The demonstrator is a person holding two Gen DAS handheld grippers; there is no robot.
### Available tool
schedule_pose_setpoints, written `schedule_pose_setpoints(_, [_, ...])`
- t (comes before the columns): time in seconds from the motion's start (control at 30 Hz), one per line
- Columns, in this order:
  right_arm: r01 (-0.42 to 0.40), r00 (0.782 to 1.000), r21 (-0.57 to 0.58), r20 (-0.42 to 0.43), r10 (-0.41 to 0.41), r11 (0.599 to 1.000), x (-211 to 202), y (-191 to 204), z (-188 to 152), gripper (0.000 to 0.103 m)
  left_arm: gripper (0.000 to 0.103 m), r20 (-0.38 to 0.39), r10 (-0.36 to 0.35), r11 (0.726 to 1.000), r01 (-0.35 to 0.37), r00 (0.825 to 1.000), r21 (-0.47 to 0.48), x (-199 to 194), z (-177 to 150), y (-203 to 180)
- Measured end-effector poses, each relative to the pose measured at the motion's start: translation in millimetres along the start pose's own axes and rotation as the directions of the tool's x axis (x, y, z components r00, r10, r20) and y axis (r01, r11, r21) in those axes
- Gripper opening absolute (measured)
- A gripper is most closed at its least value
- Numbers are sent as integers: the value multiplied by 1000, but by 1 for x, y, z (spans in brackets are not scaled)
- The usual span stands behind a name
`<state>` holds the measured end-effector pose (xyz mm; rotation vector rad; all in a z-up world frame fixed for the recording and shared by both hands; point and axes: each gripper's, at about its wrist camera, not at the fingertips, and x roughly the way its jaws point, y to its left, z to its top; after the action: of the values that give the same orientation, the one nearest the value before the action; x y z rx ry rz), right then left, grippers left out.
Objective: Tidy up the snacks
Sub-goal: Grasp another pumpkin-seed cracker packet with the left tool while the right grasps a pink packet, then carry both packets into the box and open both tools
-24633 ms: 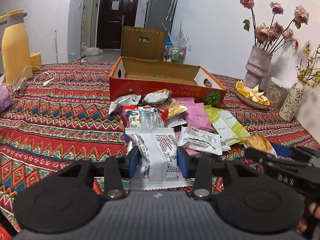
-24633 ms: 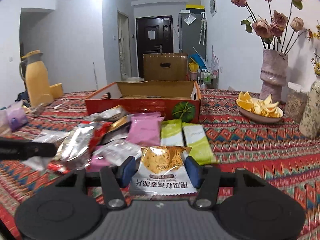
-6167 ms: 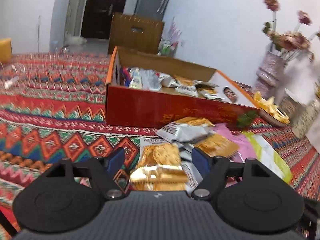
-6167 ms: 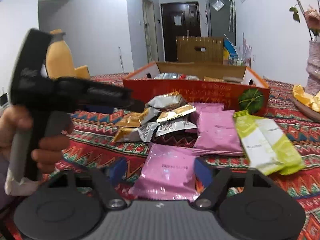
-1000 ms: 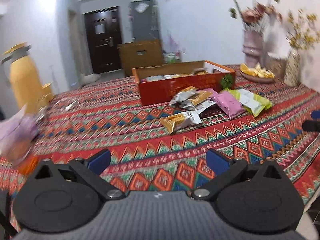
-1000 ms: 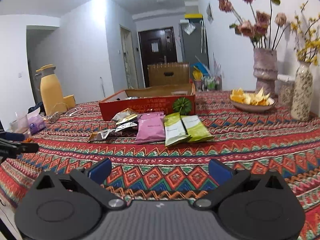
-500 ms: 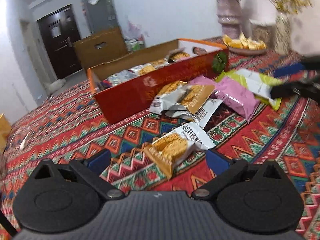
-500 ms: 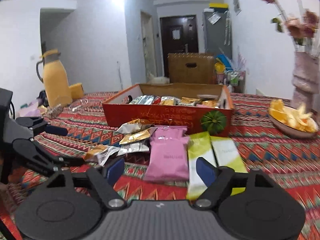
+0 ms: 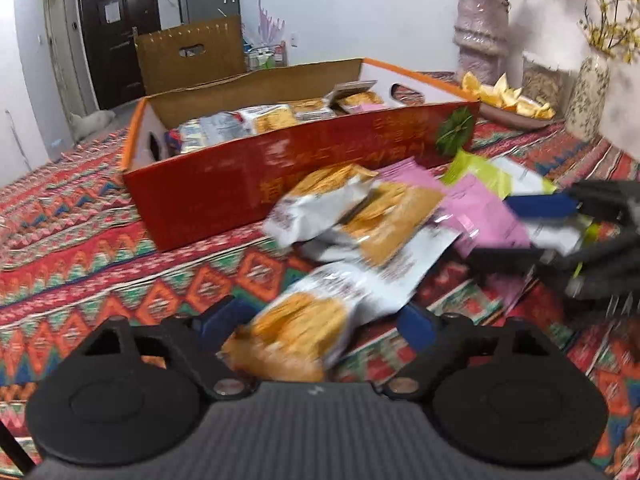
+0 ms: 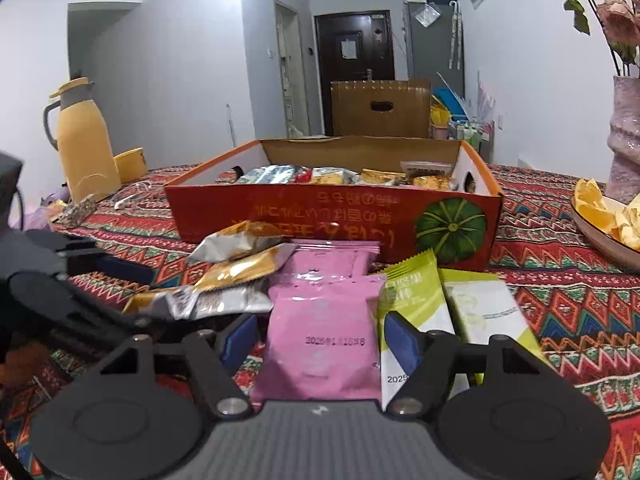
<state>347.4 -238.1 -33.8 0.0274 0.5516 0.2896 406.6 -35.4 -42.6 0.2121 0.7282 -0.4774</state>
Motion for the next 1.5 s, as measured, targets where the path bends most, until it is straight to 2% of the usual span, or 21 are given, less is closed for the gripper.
schedule_pose_setpoints(0.07, [-7, 1000, -31, 3, 7, 1000, -1, 6, -1, 66, 74, -22, 24, 999, -25, 999, -26, 1, 2, -6])
schedule_pose_setpoints(0.13, [-19, 1000, -33, -12, 19, 999, -3, 6, -2, 60, 67, -87, 46, 995, -53, 995, -82, -9, 4, -9])
schedule_pose_setpoints(0.2, [-33, 999, -20, -23, 33, 999, -8, 5, -3, 60, 72, -82, 9, 995, -18, 997, -103, -24, 0, -11])
schedule_pose_setpoints(0.23, [-36, 999, -18, -28, 35, 999, -9, 5, -4, 60, 80, -79, 7, 995, -16, 997, -103, -28, -2, -13])
schedule_pose_setpoints(0.27, [-37, 999, -17, -29, 36, 999, -10, 4, -4, 60, 83, -70, 7, 995, -14, 997, -97, -29, -4, -14])
schedule_pose_setpoints(0.33, [-40, 999, -8, -38, 39, 999, -5, 2, -2, 65, 85, -56, -2, 998, -1, 998, -67, -28, -6, -16])
schedule_pose_setpoints(0.4, [-32, 997, 0, -64, 32, 999, 5, 1, -1, 68, 85, -74, -8, 998, 4, 997, -62, -19, -6, -13])
schedule_pose_setpoints(0.43, [-43, 996, 7, -82, 44, 999, 9, 0, -1, 64, 82, -85, -8, 997, 1, 996, -79, -16, -7, -10])
schedule_pose_setpoints(0.47, [-48, 996, 10, -78, 49, 999, 8, 0, -1, 60, 69, -71, 11, 996, -17, 997, -87, -17, -7, -8])
schedule_pose_setpoints(0.5, [-46, 996, 12, -80, 47, 999, 5, 1, -1, 60, 65, -78, 35, 996, -41, 996, -83, -20, -7, -10])
schedule_pose_setpoints(0.53, [-45, 995, 3, -84, 46, 999, 0, 3, -2, 60, 64, -87, 40, 995, -47, 995, -82, -21, -7, -13])
schedule_pose_setpoints(0.6, [-54, 996, -11, -71, 53, 998, -16, 8, -6, 60, 64, -82, -5, 993, -6, 997, -122, -36, -14, -14])
schedule_pose_setpoints(0.77, [-72, 997, 2, -37, 72, 997, -74, 21, -31, 60, 62, -34, 37, 983, -43, 999, -181, -88, -49, -37])
schedule_pose_setpoints(0.83, [-88, 996, 34, -31, 89, 996, -96, 23, -45, 60, 62, -19, 40, 969, -43, 999, -243, -111, -66, -44])
schedule_pose_setpoints(0.97, [-61, 997, 55, -37, 63, 997, -137, 34, -74, 60, 62, 16, 18, 919, -10, 1000, -394, -156, -101, -57])
schedule_pose_setpoints(1.07, [-47, 998, 26, -49, 48, 999, -163, 46, -93, 60, 62, 21, -40, 890, 45, 999, -453, -176, -120, -59])
schedule_pose_setpoints(1.2, [-57, 996, 39, -59, 60, 998, -180, 50, -107, 60, 62, 16, 29, 900, -19, 999, -436, -196, -130, -62])
schedule_pose_setpoints(1.4, [-39, 998, 6, -43, 39, 999, -191, 63, -111, 60, 62, 60, 48, 903, -17, 997, -430, -214, -134, -64])
schedule_pose_setpoints(1.5, [-43, 998, -9, -41, 43, 999, -193, 70, -112, 60, 62, 66, 33, 900, -1, 997, -436, -215, -137, -62])
